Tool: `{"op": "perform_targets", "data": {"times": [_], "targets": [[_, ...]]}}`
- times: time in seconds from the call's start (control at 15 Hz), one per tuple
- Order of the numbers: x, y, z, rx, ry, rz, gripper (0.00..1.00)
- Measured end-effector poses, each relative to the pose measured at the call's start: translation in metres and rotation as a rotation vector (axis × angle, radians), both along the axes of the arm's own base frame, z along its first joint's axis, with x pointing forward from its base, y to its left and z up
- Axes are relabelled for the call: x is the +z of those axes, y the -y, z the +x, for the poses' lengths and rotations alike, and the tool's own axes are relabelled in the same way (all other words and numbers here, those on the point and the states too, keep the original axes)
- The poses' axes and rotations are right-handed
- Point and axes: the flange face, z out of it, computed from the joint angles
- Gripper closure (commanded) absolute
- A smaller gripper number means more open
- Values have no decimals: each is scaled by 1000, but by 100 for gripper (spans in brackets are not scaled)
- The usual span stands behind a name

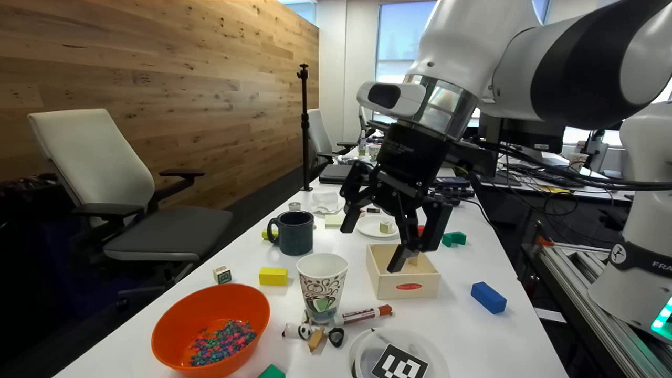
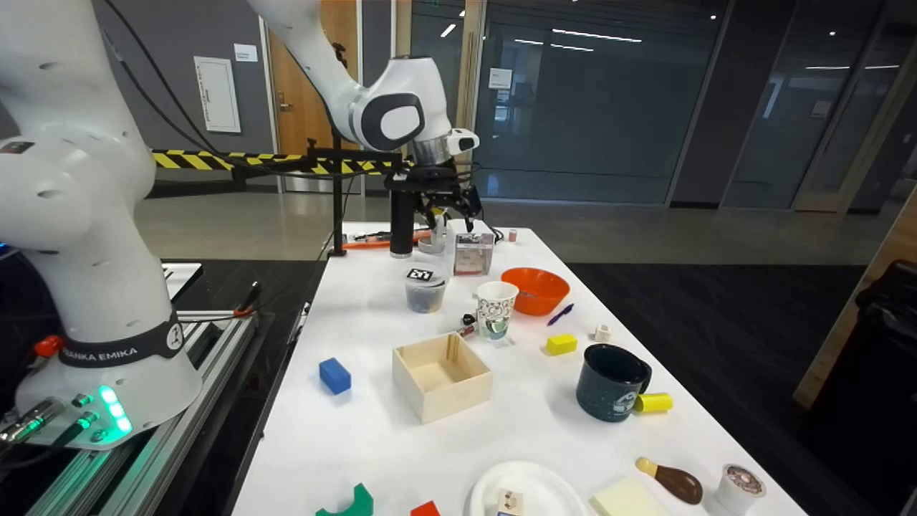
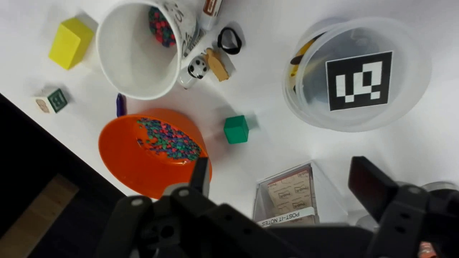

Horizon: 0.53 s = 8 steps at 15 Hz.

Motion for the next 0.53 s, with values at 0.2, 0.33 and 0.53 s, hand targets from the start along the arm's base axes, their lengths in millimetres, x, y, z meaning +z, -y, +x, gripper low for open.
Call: {"op": "perform_targets", "data": {"times": [0.2, 0.33, 0.53], "targets": [[10, 18, -11, -157, -5, 42, 0], [15, 34, -17, -255, -7, 72, 0], [25, 64, -24, -397, -1, 114, 0]]}}
